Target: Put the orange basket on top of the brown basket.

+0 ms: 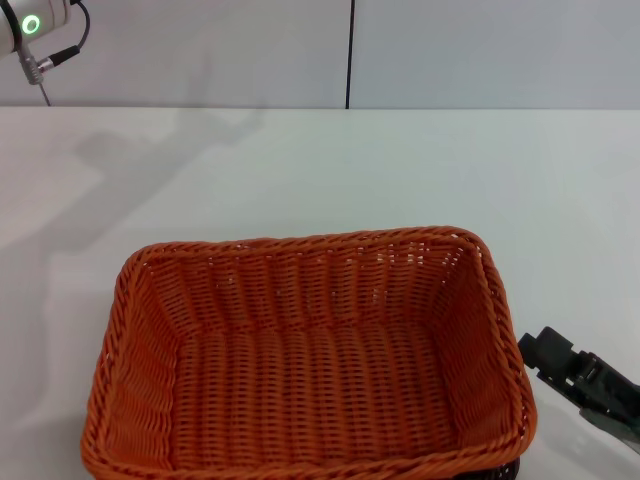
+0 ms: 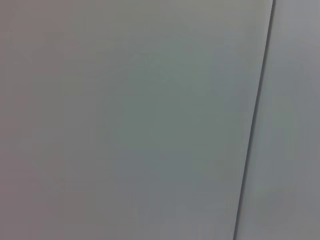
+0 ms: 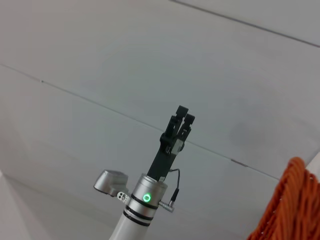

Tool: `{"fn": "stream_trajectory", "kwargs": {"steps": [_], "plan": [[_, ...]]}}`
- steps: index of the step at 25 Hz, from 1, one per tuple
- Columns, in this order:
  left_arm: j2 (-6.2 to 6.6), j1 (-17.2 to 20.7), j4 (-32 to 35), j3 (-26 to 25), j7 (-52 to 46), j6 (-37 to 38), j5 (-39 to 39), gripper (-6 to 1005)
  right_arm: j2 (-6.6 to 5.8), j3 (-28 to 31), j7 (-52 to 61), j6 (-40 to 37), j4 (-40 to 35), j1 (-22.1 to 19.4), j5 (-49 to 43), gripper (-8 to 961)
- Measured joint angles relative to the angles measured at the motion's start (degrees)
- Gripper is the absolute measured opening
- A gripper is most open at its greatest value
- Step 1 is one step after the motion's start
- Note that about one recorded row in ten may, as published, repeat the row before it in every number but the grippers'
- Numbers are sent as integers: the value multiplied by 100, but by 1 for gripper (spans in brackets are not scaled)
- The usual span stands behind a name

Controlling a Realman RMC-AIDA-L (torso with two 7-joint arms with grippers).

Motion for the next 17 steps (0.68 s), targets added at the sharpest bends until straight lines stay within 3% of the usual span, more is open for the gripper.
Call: {"fn": "stream_trajectory", "kwargs": {"steps": [4,8,11,12,13,15,16,17], "plan": [[-24,-4,0,-25,2,6,6,859,-7,19,10,-91,-185,28,0,654],[-32,2,-1,-35,2,5,3,859,-8,117,-20,-426,-708,27,61,678],[-146,87,-148,-258,4,-64,-22,859,-24,360,-50,-915,-1274,138,150,690],[-146,87,-148,-258,4,-64,-22,859,-47,467,-60,-1060,-1469,198,253,690],[-231,139,-265,-461,6,-114,-24,859,-89,552,-67,-1151,-1605,251,396,690],[-231,139,-265,-461,6,-114,-24,859,-197,724,-146,-1192,-1768,345,913,690],[-385,224,-453,-754,30,-188,-32,859,-247,800,-223,-1143,-1810,381,1173,690],[-385,224,-453,-754,30,-188,-32,859,-285,875,-392,-1018,-1848,426,1478,690]]}}
